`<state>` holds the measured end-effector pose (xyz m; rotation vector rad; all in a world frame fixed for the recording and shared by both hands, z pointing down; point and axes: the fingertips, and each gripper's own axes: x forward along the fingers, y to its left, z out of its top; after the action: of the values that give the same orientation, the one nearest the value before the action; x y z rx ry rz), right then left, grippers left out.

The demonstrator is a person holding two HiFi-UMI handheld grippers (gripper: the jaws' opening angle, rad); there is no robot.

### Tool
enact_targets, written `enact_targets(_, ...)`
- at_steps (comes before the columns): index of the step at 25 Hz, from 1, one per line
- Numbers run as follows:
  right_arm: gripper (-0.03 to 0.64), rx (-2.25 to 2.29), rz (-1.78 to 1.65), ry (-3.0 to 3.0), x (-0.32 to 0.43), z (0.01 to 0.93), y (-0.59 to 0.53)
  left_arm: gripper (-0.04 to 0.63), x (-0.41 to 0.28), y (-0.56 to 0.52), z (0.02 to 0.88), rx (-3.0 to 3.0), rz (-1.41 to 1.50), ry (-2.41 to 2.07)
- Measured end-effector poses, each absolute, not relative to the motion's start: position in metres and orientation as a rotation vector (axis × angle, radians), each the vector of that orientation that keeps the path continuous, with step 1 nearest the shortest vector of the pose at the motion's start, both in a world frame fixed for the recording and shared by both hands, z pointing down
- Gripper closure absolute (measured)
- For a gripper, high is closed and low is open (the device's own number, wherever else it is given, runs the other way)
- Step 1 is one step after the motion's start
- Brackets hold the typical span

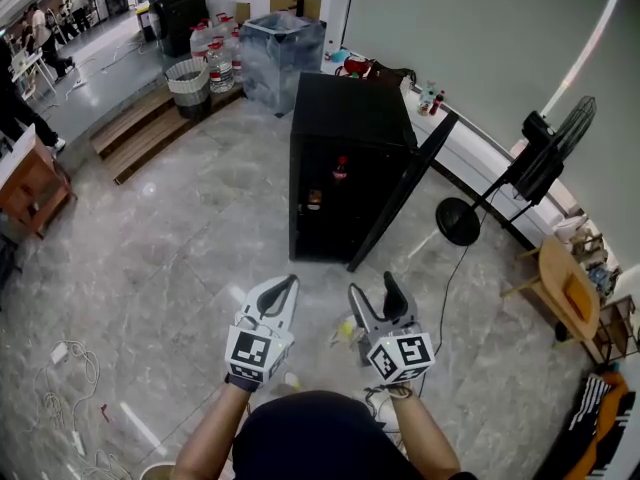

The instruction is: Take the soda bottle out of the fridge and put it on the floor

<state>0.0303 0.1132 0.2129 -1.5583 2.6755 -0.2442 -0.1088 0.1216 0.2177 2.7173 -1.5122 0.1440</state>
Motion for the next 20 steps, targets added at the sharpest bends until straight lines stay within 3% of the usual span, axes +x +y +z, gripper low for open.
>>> enact_targets(8,0.316,-1.649,-0.038,2.763,0.031,0.246,0.017,0.578,-0.114,0.052,0.250,2.701,0.119,-1.545)
enact_targets(20,0.316,-1.755,-0.182,2.760,0.050,0.386,-0.174,0.578,-0.087,-0.076,0.345,2.633,0.156,-1.573)
